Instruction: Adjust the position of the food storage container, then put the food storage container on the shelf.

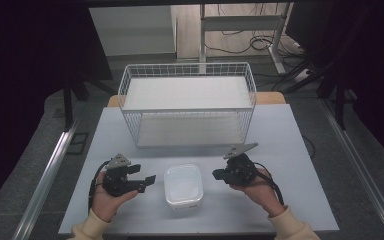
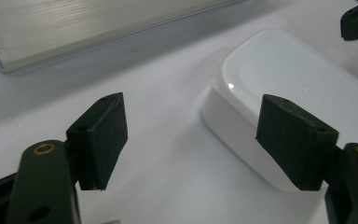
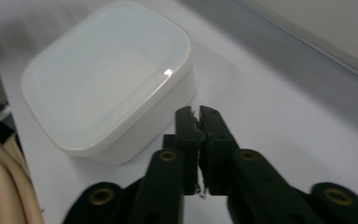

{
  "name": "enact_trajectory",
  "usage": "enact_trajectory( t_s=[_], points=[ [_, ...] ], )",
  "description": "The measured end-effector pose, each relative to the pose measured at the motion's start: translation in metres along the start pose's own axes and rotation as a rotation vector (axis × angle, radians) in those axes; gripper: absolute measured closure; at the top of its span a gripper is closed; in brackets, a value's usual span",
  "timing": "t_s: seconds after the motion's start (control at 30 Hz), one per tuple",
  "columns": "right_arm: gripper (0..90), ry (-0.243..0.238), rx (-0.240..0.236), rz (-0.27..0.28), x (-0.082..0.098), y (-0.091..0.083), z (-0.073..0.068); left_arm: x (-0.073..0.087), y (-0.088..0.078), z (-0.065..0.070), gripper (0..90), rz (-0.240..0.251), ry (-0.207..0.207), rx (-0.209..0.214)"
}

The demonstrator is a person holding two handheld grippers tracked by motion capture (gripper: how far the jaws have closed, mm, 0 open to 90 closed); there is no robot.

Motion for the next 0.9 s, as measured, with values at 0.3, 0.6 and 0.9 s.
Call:
enact_trajectory(
  t_s=[0.3, 0.6, 0.9],
  points=[
    [36.0, 0.117, -0.02, 0.139, -0.013, -0.009, 0.006, -0.015, 0.005, 0.01, 25.3, -0.006, -0.063, 0.028],
    [30.7, 0.182, -0.078, 0.192, -0.021, -0.008, 0.004, -0.016, 0.009, 0.015, 25.3, -0.022, -0.099, 0.069],
    [30.7, 0.227, -0.108, 0.15, -0.017, 0.0, -0.008, -0.013, 0.012, 0.02, 25.8, -0.035, -0.13, 0.11]
  ],
)
Point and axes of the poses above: each handheld gripper's, and its own axes: y roughly forward along the jaws, x roughly out of its underside, z roughly to its right, the point moved 9 cm from there along y, roughly forward along the jaws, and after that the axes turned 8 degrees about x, right-handed, at the moved point
